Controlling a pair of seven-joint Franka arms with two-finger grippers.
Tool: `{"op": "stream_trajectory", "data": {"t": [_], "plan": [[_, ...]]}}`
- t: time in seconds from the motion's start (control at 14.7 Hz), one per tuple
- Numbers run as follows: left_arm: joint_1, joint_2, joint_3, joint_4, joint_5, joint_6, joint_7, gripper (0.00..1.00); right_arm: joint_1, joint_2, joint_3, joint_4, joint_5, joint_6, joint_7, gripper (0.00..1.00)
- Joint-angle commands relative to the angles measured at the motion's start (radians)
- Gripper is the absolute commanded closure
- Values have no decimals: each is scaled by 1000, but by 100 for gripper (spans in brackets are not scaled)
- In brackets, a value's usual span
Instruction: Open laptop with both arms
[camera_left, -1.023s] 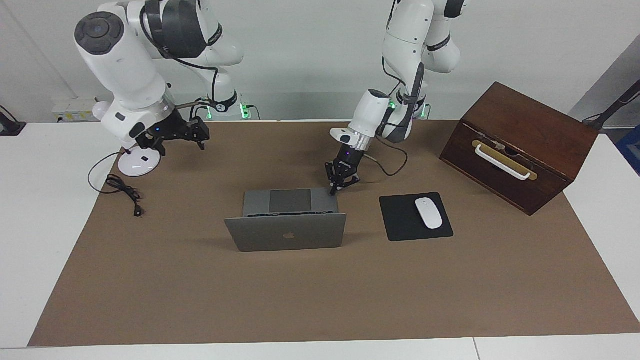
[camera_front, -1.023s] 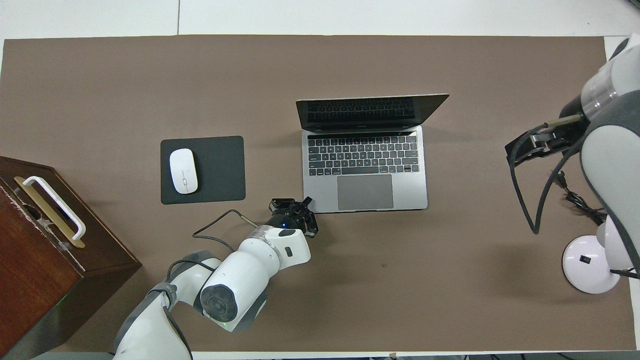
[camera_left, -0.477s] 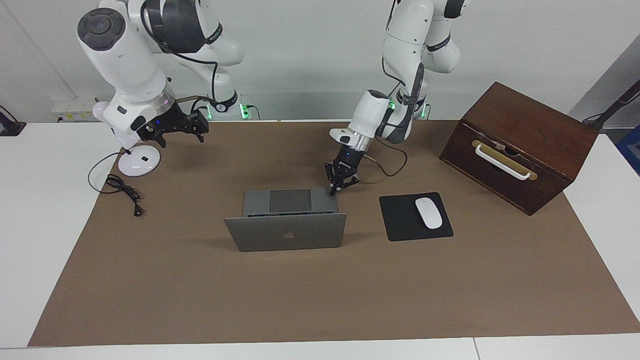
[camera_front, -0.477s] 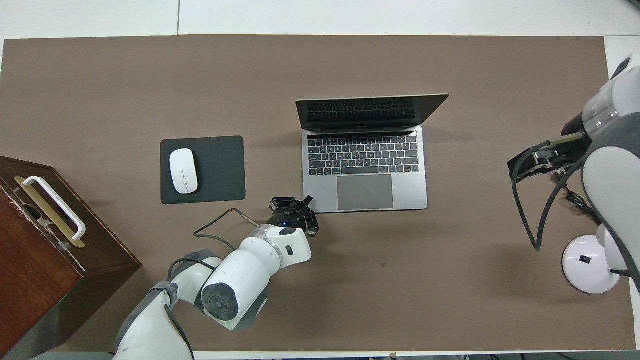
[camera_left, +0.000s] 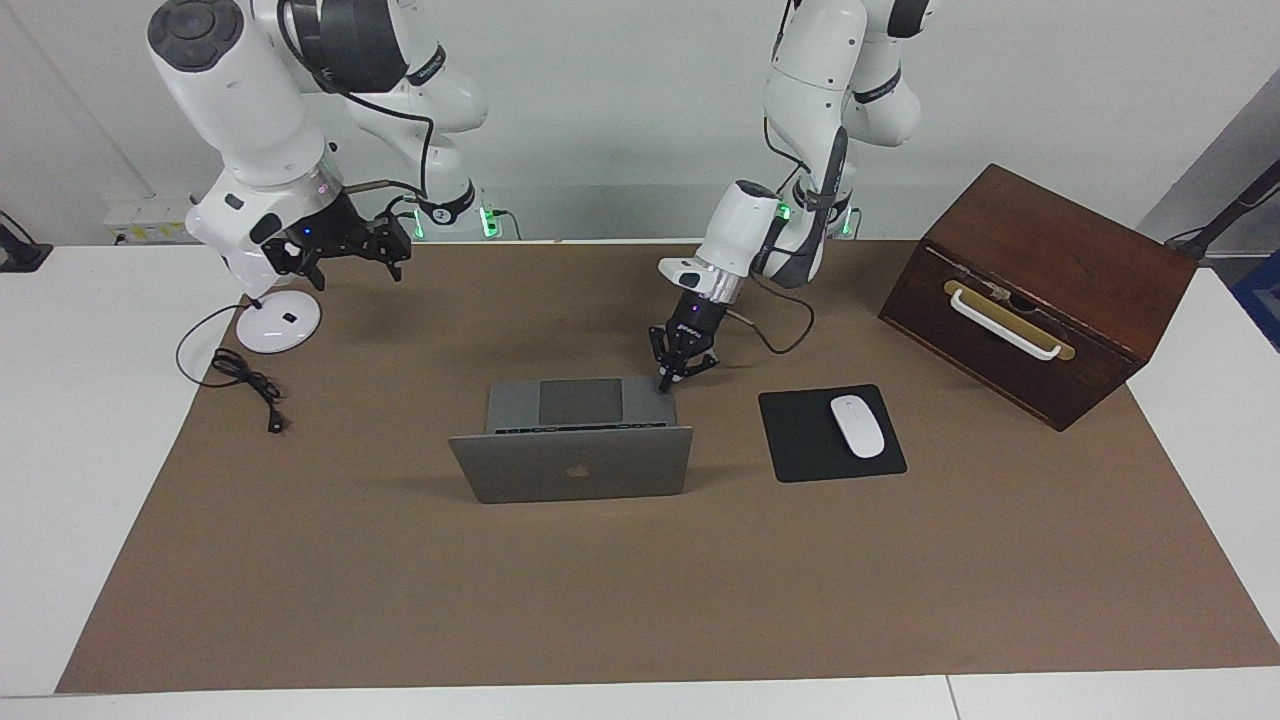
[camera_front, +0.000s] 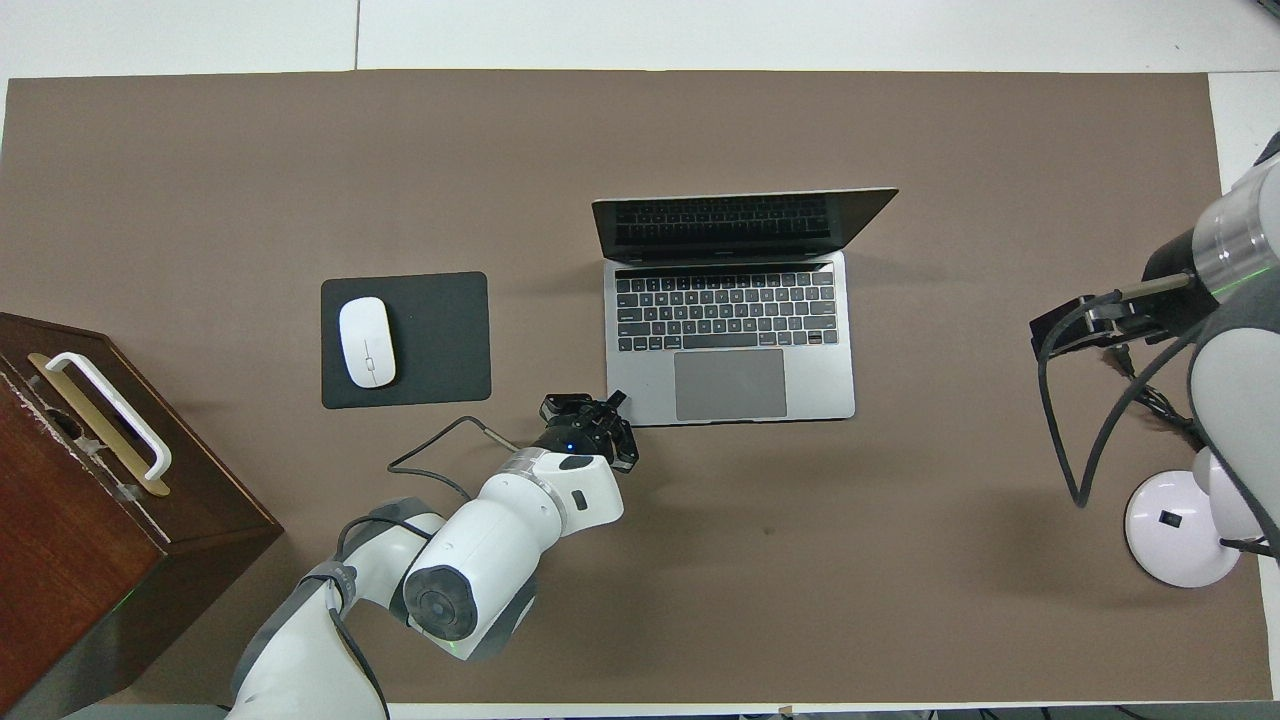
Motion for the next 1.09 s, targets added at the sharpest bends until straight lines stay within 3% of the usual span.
{"op": "stream_trajectory", "data": {"t": [0.0, 0.48, 0.89, 1.02], "plan": [[4, 56, 5, 30, 10, 8, 8, 100, -20, -40, 5, -77, 29, 46, 14, 0], [2, 24, 3, 18, 3, 8, 1, 100, -52, -31, 15, -69, 29, 75, 14, 0], [-5, -107, 2, -60, 1, -7, -96, 100, -41, -12, 15, -5, 31, 33, 19, 0], [-5, -168, 2, -62, 1, -97, -128, 100, -49, -12, 13, -3, 32, 17, 19, 0]]}}
